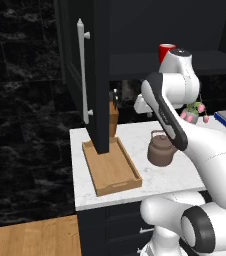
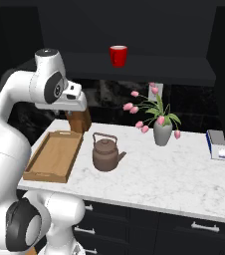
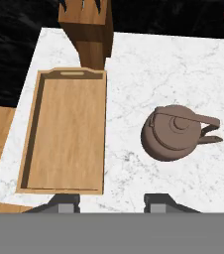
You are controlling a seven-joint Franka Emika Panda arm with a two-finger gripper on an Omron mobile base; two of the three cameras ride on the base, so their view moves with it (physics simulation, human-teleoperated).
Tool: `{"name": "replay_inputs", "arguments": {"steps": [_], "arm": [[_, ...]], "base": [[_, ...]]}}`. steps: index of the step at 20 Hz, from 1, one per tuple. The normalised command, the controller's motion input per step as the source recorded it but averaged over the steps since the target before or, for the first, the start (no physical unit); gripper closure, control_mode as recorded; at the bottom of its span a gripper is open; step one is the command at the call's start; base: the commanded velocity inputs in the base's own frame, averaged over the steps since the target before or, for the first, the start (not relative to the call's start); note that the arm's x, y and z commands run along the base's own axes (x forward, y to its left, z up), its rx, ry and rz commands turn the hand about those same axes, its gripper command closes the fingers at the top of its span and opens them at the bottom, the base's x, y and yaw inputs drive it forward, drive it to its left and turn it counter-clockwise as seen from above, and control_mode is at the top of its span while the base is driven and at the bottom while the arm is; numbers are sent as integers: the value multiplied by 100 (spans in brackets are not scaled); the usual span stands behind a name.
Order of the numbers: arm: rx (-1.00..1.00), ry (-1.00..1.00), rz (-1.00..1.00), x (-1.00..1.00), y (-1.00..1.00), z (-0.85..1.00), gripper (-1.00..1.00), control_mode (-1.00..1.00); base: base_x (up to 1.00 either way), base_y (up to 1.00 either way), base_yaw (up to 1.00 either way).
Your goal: Pick the kettle from the counter and place it on the tray. Then pick the mug from the cabinet and place it on the tray. Then close the cabinet doors.
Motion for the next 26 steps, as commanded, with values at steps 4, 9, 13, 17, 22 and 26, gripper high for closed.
{"name": "replay_inputs", "arguments": {"steps": [4,9,13,17,22,26], "arm": [[0,-3,0,-12,0,0,-100,-100],[3,0,-1,-18,-11,-6,-100,-100],[7,0,-8,-20,-42,-30,-100,-100],[6,0,-10,-25,-44,-31,-100,-100],[7,0,-8,-4,-34,-25,-100,-100],[5,0,-12,0,-33,-22,-100,-100]], "base": [[0,0,0],[0,0,0],[0,0,0],[0,0,0],[0,0,0],[0,0,0]]}}
